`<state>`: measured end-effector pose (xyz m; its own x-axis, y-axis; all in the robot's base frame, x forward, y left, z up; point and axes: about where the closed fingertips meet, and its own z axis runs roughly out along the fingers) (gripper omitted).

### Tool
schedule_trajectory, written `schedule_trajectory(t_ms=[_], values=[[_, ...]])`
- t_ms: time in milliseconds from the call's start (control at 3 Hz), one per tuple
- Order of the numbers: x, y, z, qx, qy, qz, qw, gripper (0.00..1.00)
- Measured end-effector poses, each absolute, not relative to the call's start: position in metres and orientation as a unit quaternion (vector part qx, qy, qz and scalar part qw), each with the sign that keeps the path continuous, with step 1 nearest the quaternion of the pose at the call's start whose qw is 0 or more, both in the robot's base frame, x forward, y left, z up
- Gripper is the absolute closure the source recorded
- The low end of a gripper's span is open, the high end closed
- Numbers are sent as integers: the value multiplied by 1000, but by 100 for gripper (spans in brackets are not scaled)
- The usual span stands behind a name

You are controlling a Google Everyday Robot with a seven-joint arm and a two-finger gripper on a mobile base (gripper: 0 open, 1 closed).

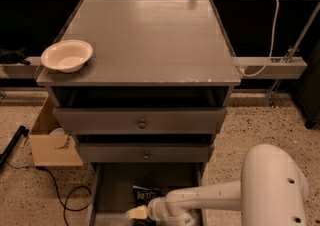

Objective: Pick blue chip bag from bottom drawer and place on counter

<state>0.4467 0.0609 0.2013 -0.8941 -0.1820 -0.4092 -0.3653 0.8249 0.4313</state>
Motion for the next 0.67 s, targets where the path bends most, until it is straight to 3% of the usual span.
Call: schedule_trajectory(t_ms=[667], values=[[463,38,172,-109,946,272,141,0]])
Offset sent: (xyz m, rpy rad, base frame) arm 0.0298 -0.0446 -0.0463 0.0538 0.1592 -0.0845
